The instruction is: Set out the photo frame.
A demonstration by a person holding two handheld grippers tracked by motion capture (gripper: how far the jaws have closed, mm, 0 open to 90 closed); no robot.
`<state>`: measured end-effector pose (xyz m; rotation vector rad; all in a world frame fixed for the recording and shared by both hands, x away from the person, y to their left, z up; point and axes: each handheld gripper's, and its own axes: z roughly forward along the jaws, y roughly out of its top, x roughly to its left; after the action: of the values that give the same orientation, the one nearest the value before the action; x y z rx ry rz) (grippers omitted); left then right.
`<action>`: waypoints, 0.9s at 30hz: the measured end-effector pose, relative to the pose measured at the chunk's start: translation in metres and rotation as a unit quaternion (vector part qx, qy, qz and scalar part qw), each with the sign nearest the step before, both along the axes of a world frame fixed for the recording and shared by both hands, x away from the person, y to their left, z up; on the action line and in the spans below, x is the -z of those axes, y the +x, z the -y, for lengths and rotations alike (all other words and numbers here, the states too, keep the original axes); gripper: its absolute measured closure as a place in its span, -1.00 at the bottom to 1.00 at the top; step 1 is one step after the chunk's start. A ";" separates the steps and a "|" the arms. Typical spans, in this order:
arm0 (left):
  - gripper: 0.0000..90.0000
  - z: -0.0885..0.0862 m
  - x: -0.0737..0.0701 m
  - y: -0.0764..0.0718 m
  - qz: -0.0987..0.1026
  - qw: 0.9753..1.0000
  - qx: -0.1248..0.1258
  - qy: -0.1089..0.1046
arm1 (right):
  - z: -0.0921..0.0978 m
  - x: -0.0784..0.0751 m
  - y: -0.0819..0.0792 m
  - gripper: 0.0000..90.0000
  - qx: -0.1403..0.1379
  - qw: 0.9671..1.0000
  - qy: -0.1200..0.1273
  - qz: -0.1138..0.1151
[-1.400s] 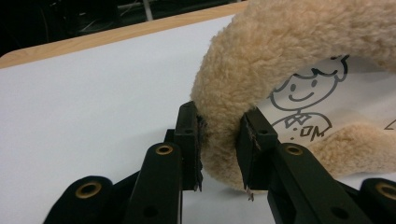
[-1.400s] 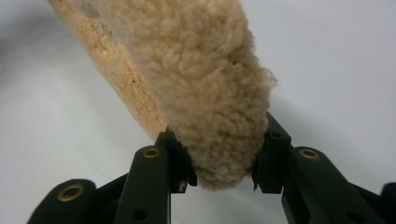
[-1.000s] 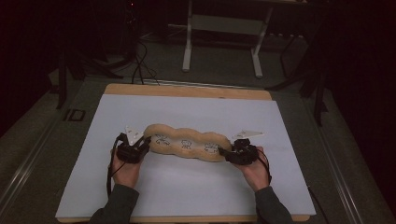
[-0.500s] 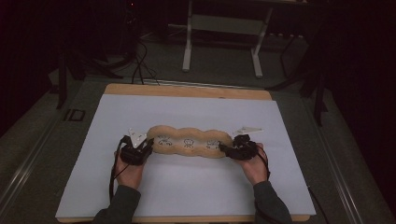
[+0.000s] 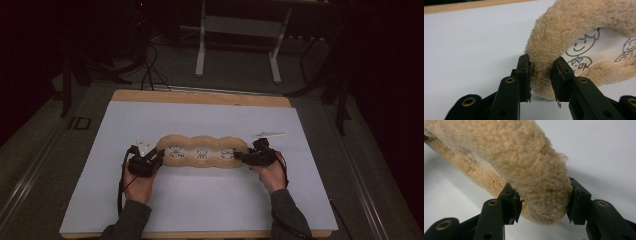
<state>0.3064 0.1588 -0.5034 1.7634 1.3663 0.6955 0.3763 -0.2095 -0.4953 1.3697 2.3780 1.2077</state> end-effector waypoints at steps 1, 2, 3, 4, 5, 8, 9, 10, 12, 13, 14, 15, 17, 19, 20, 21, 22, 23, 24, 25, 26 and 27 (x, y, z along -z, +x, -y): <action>0.55 -0.002 0.000 0.001 0.000 1.000 0.005 -0.006 | 0.000 0.000 0.001 0.11 0.003 1.000 0.000 -0.002; 0.55 -0.004 0.001 0.001 -0.001 1.000 0.008 -0.010 | -0.001 0.000 0.002 0.10 0.006 1.000 0.001 -0.003; 0.55 -0.005 0.001 0.002 -0.002 1.000 0.011 -0.013 | -0.001 0.000 0.003 0.09 0.008 1.000 -0.001 -0.005; 0.54 -0.005 0.001 0.003 -0.003 1.000 0.012 -0.014 | -0.002 -0.001 0.004 0.08 0.010 1.000 -0.001 -0.005; 0.54 -0.005 0.001 0.003 -0.002 1.000 0.011 -0.013 | -0.002 -0.001 0.005 0.07 0.012 1.000 -0.001 -0.005; 0.53 -0.005 0.001 0.003 -0.003 1.000 0.012 -0.010 | -0.003 -0.002 0.006 0.03 0.013 1.000 0.001 -0.008; 0.51 -0.005 0.001 0.003 -0.005 1.000 0.013 -0.013 | -0.004 -0.002 0.006 0.02 0.013 1.000 0.001 -0.007; 0.47 -0.006 0.001 0.004 -0.007 1.000 0.013 -0.016 | -0.005 -0.003 0.006 0.01 0.013 1.000 -0.001 -0.007; 0.34 -0.007 0.001 0.005 -0.011 1.000 0.011 -0.018 | -0.005 -0.003 0.005 -0.09 0.014 1.000 -0.001 -0.009; 0.31 -0.009 0.002 0.005 -0.016 1.000 0.012 -0.021 | -0.004 -0.004 0.005 -0.11 0.015 1.000 0.001 -0.006; 0.28 -0.010 0.001 0.005 -0.017 1.000 0.013 -0.023 | -0.003 -0.005 0.004 -0.13 0.019 1.000 0.003 -0.005; 0.25 -0.010 0.001 0.004 -0.016 0.999 0.013 -0.024 | -0.002 -0.005 0.003 -0.17 0.020 1.000 0.004 -0.003; 0.19 -0.011 -0.001 0.002 -0.015 1.000 0.015 -0.023 | 0.001 -0.008 0.000 -0.21 0.022 1.000 0.006 0.003; 0.15 -0.013 -0.003 -0.001 -0.008 0.999 0.019 -0.024 | 0.004 -0.011 -0.003 -0.26 0.020 1.000 0.005 0.009; 0.15 -0.014 -0.005 -0.003 -0.004 0.999 0.022 -0.024 | 0.005 -0.013 -0.005 -0.29 0.020 1.000 0.002 0.011; 0.13 -0.015 -0.006 -0.004 -0.002 0.999 0.024 -0.026 | 0.007 -0.014 -0.007 -0.31 0.020 1.000 -0.001 0.012; 0.12 -0.017 -0.008 -0.007 0.002 0.999 0.026 -0.027 | 0.008 -0.016 -0.008 -0.32 0.019 1.000 -0.002 0.013; 0.12 -0.019 -0.010 -0.009 0.006 0.999 0.027 -0.024 | 0.011 -0.018 -0.009 -0.33 0.019 1.000 -0.004 0.015; 0.12 -0.021 -0.012 -0.011 0.009 0.999 0.027 -0.025 | 0.014 -0.019 -0.011 -0.33 0.021 1.000 -0.004 0.015; 0.12 -0.024 -0.014 -0.013 0.011 0.999 0.029 -0.025 | 0.017 -0.021 -0.012 -0.34 0.020 1.000 -0.004 0.015; 0.12 -0.026 -0.015 -0.015 0.012 0.999 0.030 -0.023 | 0.020 -0.022 -0.013 -0.34 0.020 1.000 -0.005 0.015; 0.12 -0.029 -0.017 -0.018 0.014 0.999 0.030 -0.018 | 0.023 -0.023 -0.015 -0.34 0.020 1.000 -0.008 0.015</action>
<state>0.2888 0.1880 -0.4868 1.7522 1.2935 0.6570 0.3615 -0.2325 -0.4724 1.3764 2.3242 1.1877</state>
